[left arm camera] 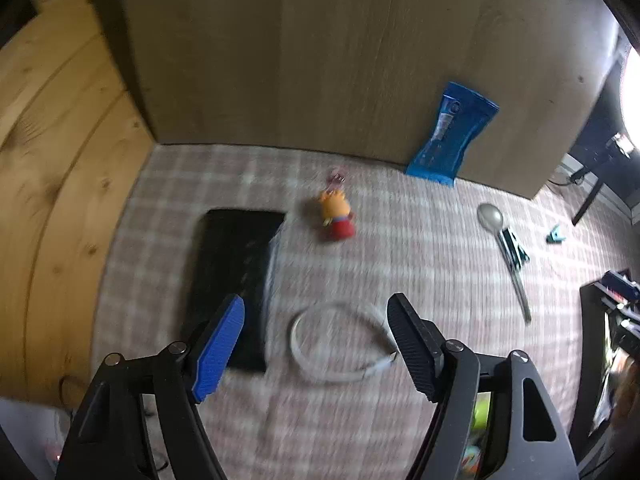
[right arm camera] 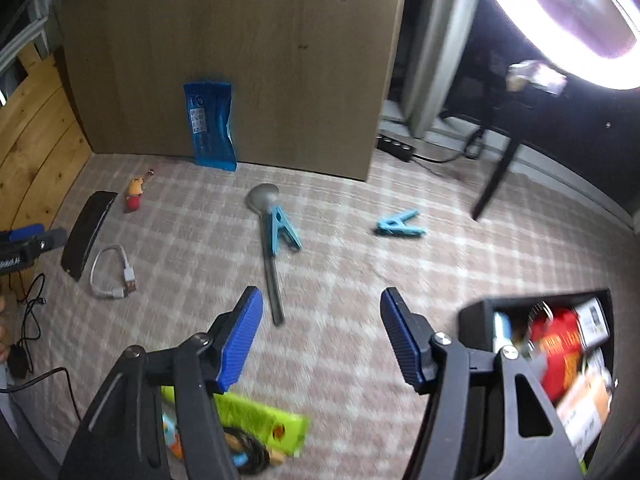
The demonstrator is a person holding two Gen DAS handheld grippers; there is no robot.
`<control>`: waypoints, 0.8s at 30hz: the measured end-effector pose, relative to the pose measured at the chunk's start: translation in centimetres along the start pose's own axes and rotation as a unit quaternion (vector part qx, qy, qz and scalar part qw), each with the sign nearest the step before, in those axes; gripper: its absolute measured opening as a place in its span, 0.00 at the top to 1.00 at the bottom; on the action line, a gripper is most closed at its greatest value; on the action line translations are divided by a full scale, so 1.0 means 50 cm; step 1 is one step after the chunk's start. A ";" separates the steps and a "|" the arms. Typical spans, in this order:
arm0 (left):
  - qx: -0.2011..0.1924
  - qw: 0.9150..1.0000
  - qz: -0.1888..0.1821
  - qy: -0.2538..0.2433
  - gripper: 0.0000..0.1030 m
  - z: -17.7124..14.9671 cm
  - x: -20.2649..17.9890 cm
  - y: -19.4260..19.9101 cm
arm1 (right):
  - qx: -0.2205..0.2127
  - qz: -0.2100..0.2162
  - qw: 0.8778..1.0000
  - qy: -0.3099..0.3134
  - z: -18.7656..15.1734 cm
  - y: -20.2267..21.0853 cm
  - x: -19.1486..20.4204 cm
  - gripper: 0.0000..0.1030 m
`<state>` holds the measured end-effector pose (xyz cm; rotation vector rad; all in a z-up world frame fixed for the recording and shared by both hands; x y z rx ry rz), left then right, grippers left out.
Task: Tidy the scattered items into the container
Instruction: 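Grasp the orange toy figure with the left tool while the right grasps a blue clothespin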
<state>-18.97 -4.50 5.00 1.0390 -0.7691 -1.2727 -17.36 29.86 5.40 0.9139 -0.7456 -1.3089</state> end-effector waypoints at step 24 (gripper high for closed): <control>0.093 0.996 0.011 0.000 0.48 0.102 -0.053 -0.200 | 0.132 0.074 0.988 -0.006 0.090 -0.262 0.025 0.57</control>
Point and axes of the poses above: each gripper's, at about its wrist camera, not at the fingertips, and y roughly against the way its jaws point, x to its left, z to its top, the point moved 4 cm from there along -y, roughly the way its jaws point, and after that the axes turned 3 degrees about y, right-handed, at the moved point
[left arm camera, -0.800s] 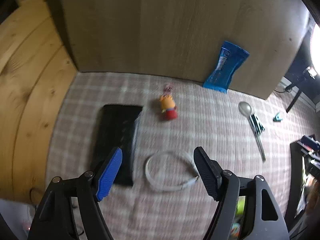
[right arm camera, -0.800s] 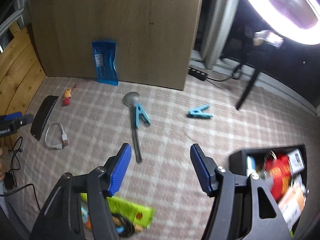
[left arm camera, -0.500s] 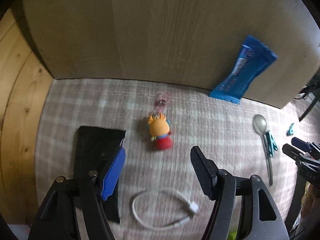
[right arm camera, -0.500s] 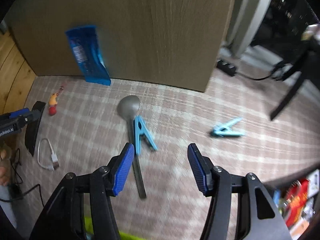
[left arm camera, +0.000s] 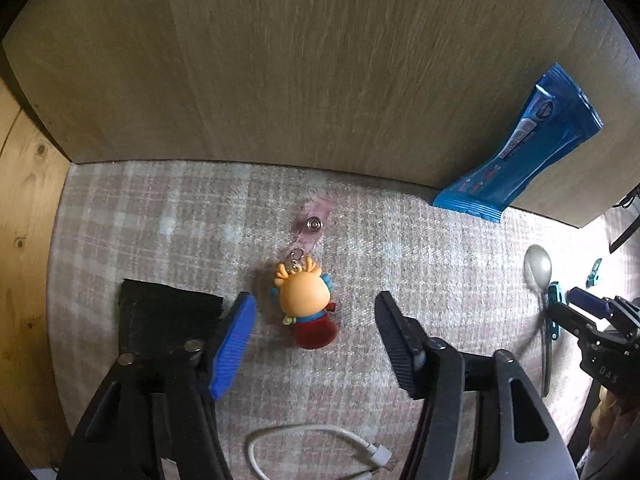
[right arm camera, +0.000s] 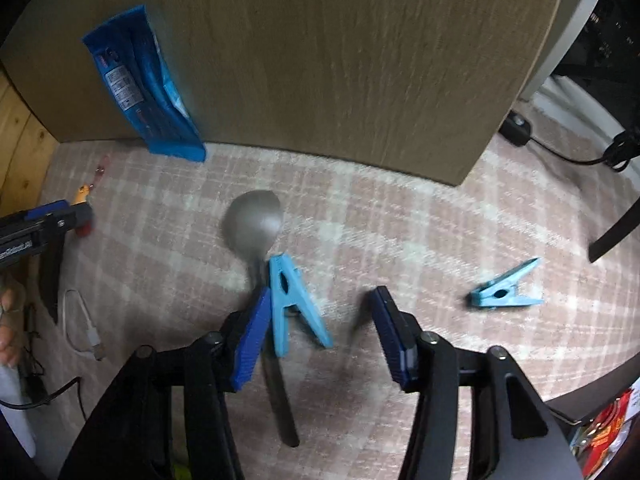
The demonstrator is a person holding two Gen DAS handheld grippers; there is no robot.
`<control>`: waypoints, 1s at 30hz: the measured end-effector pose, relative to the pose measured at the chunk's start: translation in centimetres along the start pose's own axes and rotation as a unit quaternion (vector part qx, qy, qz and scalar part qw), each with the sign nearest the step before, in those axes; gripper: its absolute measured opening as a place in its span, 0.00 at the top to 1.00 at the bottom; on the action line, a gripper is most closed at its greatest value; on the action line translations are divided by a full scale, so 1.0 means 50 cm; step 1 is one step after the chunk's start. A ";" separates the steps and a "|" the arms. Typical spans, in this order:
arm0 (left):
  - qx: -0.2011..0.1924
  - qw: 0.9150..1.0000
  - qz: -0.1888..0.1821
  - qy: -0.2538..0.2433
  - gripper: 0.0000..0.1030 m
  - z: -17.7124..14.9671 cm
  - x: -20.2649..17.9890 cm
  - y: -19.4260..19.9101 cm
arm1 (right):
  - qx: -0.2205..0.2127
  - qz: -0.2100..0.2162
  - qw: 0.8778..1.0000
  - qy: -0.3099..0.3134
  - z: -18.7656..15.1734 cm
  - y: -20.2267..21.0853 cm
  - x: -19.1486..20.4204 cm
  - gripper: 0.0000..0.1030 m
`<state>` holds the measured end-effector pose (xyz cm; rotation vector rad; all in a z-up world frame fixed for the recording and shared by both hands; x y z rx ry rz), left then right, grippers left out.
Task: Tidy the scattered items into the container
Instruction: 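Grasp the orange toy figure with the left tool while the right grasps a blue clothespin, then carry both items to the black tray and open both tools to drop them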
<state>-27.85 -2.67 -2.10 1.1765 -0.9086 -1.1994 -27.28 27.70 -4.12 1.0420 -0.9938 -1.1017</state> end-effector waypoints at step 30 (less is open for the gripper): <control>-0.032 0.999 0.001 -0.006 0.72 -0.048 -0.034 0.061 | -0.026 -0.013 0.999 -0.038 -0.130 0.115 -0.041 0.79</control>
Point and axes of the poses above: each gripper's, at about its wrist camera, not at the fingertips, and y roughly against the way its jaws point, x to its left, z to its top, the point moved 4 cm from there along -y, roughly the way its jaws point, and after that the axes turned 3 degrees about y, right-handed, at the moved point
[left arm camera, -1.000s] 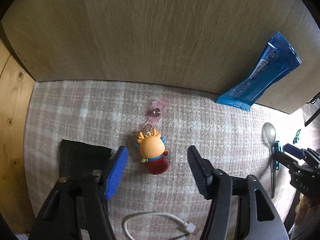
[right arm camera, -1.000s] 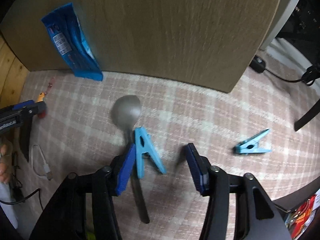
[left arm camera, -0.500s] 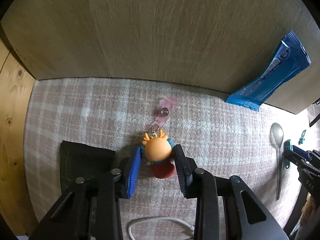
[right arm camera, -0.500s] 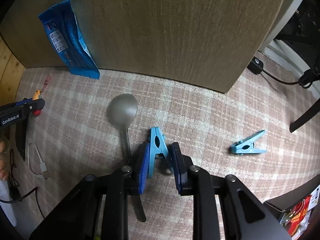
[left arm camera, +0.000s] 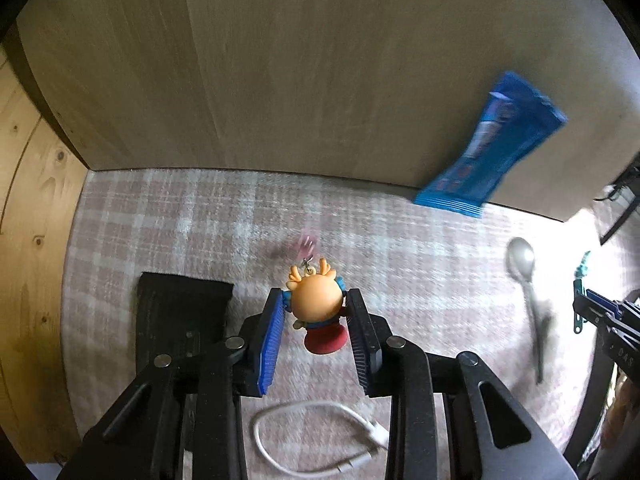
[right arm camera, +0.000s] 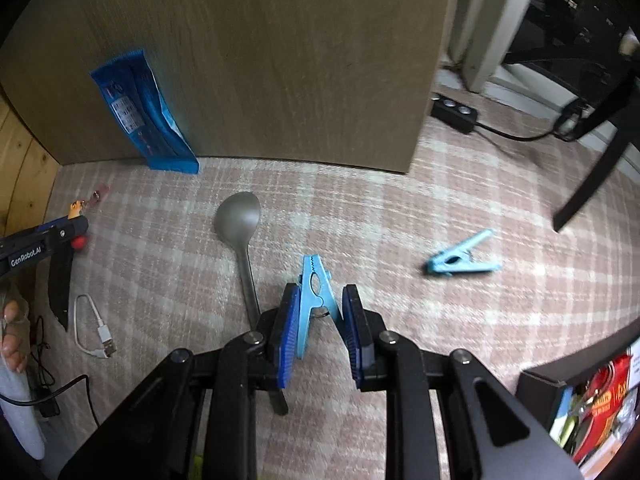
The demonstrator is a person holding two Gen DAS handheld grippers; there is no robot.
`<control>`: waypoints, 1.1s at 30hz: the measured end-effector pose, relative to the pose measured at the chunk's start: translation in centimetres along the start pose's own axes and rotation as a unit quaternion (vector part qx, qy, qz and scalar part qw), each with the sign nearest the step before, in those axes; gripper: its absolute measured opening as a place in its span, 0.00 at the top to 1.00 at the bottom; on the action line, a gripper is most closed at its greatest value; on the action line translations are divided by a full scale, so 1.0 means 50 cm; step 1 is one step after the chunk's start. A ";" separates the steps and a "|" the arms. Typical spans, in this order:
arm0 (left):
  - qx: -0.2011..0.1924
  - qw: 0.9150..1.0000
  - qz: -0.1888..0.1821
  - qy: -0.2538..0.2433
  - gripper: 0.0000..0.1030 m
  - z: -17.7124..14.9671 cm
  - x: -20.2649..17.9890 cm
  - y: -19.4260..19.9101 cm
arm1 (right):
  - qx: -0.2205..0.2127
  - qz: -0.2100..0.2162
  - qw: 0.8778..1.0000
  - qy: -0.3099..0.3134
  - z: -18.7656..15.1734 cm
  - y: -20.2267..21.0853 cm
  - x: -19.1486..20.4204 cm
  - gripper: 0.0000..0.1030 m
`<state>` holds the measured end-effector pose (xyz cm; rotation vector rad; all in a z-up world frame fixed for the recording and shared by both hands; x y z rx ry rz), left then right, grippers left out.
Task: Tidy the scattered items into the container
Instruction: 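Carry both items to the black tray and open both tools to drop them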
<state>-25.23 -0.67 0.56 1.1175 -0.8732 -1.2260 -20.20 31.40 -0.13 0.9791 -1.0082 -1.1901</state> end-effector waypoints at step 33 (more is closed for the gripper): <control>0.011 0.912 -0.220 -0.345 0.72 -0.495 -0.778 0.336 | -0.104 -0.098 0.963 -0.229 -0.456 0.410 -0.494 0.79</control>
Point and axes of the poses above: each gripper's, at about its wrist camera, not at the fingertips, and y roughly against the way its jaws point, x to its left, z to its top, the point moved 4 cm from there along -y, roughly the way its jaws point, and after that the axes turned 3 degrees about y, right-handed, at the moved point
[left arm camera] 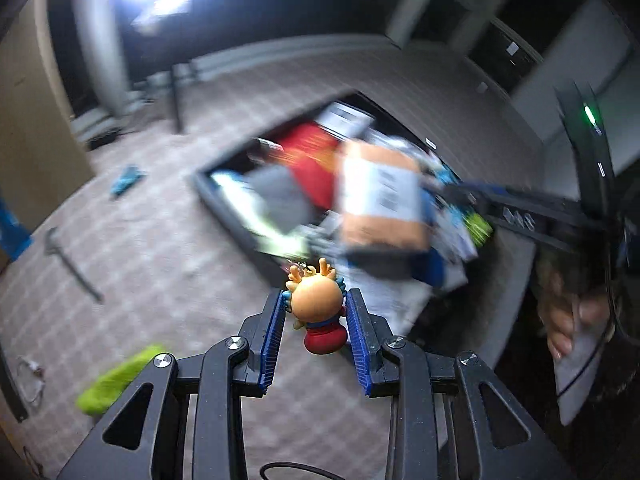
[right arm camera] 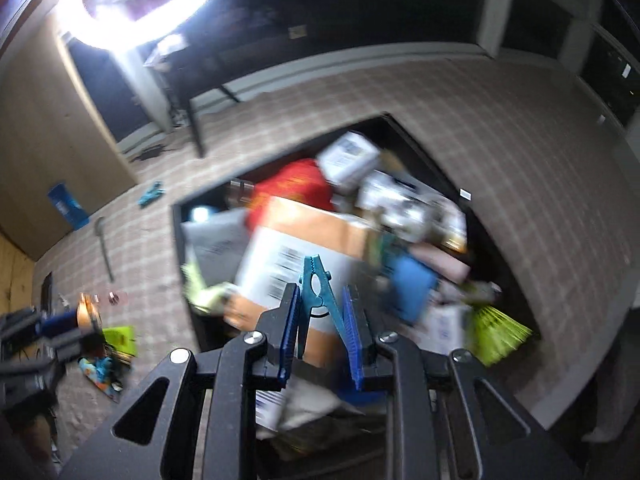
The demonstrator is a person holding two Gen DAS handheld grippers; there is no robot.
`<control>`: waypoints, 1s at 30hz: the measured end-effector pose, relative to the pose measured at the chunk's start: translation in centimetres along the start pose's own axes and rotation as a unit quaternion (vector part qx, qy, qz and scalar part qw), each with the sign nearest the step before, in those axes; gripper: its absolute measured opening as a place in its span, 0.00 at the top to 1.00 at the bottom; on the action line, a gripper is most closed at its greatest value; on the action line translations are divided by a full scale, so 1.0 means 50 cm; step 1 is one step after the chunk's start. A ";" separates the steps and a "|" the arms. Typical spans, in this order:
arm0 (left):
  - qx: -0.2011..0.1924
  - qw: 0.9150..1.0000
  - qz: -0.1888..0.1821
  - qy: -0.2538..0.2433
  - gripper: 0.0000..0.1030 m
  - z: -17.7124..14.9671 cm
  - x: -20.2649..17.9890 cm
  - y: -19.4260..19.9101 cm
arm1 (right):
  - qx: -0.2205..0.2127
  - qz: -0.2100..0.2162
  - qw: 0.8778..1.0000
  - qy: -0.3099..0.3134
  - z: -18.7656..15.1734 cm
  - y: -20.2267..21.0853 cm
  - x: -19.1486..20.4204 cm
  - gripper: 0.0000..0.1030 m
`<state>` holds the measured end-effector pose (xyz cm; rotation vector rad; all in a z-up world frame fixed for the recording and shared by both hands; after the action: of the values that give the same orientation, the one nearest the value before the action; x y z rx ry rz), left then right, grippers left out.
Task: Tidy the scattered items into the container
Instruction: 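Carry both items to the black tray and open both tools to drop them, then grasp the metal spoon with the left tool while the right grasps another blue clothespin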
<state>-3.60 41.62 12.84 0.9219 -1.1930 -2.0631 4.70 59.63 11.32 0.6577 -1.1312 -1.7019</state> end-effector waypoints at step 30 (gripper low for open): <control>0.013 0.999 0.046 0.020 0.58 -0.029 0.009 -0.008 | -0.016 0.016 1.000 -0.001 0.003 0.022 -0.019 0.74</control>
<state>-2.79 40.73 11.85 0.8988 -1.2209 -1.9537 5.41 60.43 12.34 0.6143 -1.1076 -1.6905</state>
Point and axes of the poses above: each gripper's, at about its wrist camera, not at the fingertips, and y roughly against the way its jaws point, x to its left, z to its top, the point moved 4 cm from there along -y, roughly the way its jaws point, and after that the axes turned 3 degrees about y, right-handed, at the moved point
